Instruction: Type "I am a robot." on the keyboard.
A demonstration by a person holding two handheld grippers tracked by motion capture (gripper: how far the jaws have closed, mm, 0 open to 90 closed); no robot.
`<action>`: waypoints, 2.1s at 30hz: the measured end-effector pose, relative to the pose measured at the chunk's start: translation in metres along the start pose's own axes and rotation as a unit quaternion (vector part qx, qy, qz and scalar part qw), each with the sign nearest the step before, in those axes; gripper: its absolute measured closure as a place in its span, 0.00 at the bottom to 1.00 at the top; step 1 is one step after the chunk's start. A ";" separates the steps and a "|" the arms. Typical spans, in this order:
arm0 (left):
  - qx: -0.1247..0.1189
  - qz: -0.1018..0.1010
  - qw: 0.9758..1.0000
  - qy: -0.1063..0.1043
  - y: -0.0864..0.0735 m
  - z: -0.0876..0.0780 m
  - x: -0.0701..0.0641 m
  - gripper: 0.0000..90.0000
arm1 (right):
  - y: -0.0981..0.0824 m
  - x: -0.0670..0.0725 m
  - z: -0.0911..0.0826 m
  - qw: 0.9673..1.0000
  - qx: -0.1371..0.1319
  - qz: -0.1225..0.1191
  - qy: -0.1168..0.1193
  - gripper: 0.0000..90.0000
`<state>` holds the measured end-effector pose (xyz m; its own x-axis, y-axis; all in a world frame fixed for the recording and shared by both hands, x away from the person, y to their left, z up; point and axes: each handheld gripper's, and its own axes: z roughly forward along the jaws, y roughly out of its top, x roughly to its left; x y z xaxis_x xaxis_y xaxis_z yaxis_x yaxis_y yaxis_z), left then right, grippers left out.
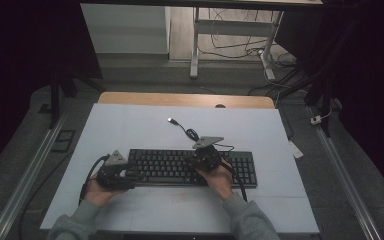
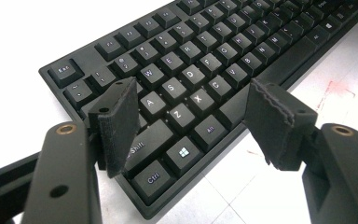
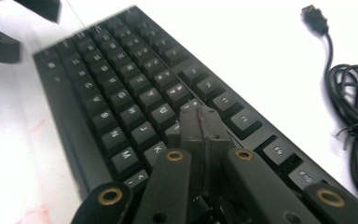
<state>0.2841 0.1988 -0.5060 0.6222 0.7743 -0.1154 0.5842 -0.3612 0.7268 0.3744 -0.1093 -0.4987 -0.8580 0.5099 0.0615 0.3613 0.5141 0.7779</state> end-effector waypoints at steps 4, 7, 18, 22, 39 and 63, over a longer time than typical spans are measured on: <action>-0.001 -0.002 1.000 0.000 0.000 -0.001 0.001 0.39 | -0.003 0.001 -0.012 1.000 -0.008 0.001 -0.001 1.00; -0.002 -0.002 1.000 0.000 0.000 -0.001 0.001 0.39 | -0.008 0.000 -0.021 1.000 -0.011 0.007 -0.003 1.00; -0.003 -0.007 1.000 0.003 -0.001 -0.002 0.003 0.38 | -0.030 -0.006 -0.052 1.000 -0.015 0.019 -0.017 0.87; -0.004 -0.009 1.000 0.004 -0.001 -0.002 0.004 0.38 | -0.036 -0.006 -0.063 0.999 -0.027 0.023 -0.027 0.71; -0.008 -0.010 1.000 0.007 0.000 -0.002 0.004 0.38 | -0.050 -0.008 -0.074 0.999 -0.033 0.030 -0.032 0.59; -0.025 0.012 0.999 -0.021 0.025 0.013 -0.013 0.54 | -0.050 -0.009 -0.072 0.999 -0.030 0.028 -0.032 0.59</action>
<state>0.2976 0.1729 -0.4951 0.6579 0.7428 -0.1242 0.5423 -0.3528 0.7625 0.3380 -0.1895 -0.4929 -0.8117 0.5802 0.0670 0.3831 0.4423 0.8110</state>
